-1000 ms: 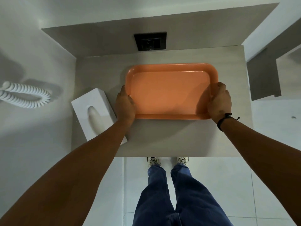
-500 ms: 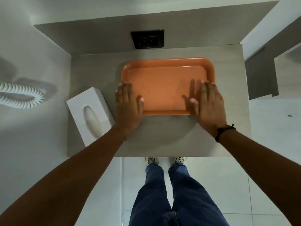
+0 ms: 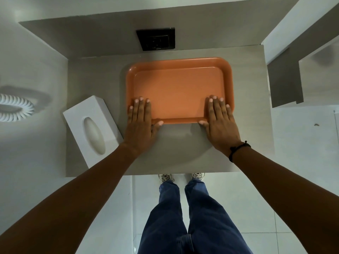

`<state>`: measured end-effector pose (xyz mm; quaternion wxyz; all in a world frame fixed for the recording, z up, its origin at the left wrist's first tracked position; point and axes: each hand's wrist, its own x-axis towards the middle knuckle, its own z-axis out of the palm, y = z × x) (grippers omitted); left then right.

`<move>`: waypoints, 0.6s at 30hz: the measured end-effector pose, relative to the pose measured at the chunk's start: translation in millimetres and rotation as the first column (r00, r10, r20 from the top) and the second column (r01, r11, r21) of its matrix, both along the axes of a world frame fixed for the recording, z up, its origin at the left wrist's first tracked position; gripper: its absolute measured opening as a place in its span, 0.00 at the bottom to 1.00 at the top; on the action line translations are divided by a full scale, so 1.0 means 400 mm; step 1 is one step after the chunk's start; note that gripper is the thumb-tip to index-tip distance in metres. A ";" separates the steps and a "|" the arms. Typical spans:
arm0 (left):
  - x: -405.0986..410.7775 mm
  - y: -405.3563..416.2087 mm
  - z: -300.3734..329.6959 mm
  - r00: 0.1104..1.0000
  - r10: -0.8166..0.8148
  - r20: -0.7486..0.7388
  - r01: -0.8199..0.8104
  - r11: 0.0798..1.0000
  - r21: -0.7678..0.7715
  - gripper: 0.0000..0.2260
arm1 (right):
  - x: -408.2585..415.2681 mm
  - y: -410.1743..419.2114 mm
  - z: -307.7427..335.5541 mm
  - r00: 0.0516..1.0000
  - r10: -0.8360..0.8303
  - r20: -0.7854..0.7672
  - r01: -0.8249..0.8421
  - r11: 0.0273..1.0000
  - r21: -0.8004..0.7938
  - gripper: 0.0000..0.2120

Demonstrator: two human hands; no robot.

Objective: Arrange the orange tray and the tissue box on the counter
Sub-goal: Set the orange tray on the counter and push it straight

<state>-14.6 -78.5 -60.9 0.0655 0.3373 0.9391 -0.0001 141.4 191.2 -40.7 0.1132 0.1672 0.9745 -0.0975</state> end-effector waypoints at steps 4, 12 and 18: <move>-0.036 0.016 0.000 1.000 0.007 -0.023 -0.007 1.000 0.009 0.41 | -0.038 0.010 0.007 1.000 -0.013 -0.004 0.013 1.000 -0.007 0.40; -0.099 0.038 -0.001 0.999 0.020 -0.027 -0.018 0.998 0.053 0.41 | -0.105 0.039 0.005 1.000 0.002 0.001 -0.002 1.000 -0.005 0.42; -0.107 0.037 -0.001 1.000 0.012 -0.015 -0.011 0.997 0.070 0.41 | -0.110 0.046 -0.002 1.000 0.012 -0.001 -0.012 1.000 0.012 0.42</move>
